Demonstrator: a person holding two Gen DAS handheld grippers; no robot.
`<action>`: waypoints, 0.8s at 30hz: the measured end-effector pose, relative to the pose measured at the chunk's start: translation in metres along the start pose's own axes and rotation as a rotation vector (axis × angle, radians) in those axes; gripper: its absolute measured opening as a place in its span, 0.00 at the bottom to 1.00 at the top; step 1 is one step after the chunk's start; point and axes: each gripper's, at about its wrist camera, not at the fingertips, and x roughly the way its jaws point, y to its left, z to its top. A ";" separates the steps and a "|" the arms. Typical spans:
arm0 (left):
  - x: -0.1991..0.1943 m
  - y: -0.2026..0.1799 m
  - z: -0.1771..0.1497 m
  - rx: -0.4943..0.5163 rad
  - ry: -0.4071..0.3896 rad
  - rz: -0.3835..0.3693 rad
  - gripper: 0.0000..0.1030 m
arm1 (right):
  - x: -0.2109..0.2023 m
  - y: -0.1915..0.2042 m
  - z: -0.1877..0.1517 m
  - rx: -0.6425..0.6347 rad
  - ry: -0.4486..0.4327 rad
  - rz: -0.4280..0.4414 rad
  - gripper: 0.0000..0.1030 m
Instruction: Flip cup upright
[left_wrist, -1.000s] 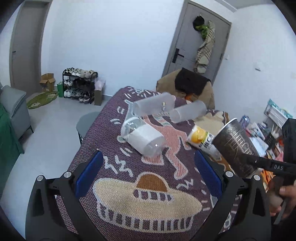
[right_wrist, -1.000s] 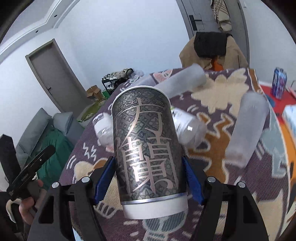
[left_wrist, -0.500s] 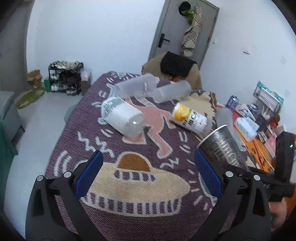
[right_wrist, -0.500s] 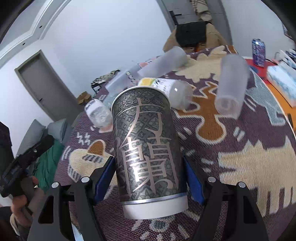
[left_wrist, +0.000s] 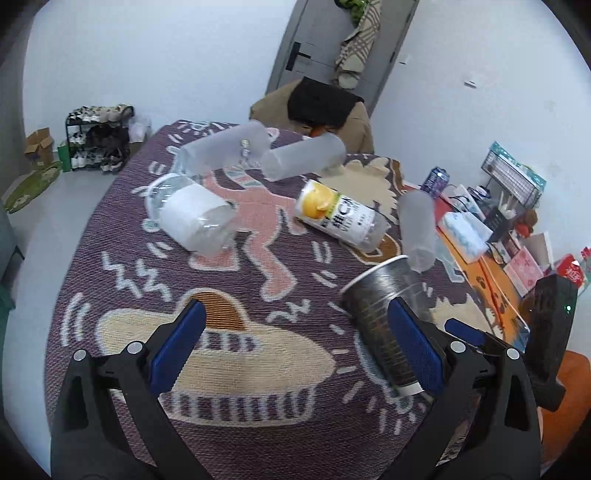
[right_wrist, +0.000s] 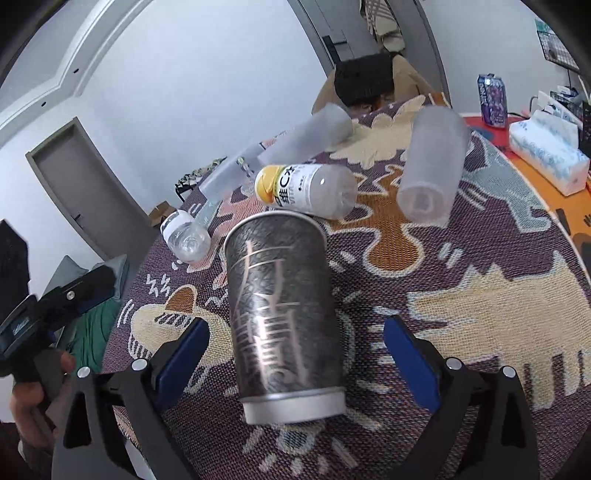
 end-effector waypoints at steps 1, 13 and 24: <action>0.004 -0.002 0.001 -0.004 0.010 -0.017 0.95 | -0.005 -0.002 -0.001 -0.001 -0.010 -0.003 0.93; 0.052 -0.037 0.007 -0.021 0.124 -0.144 0.95 | -0.050 -0.053 -0.014 0.079 -0.102 -0.089 0.92; 0.092 -0.046 0.011 -0.107 0.245 -0.233 0.94 | -0.060 -0.089 -0.029 0.146 -0.102 -0.148 0.93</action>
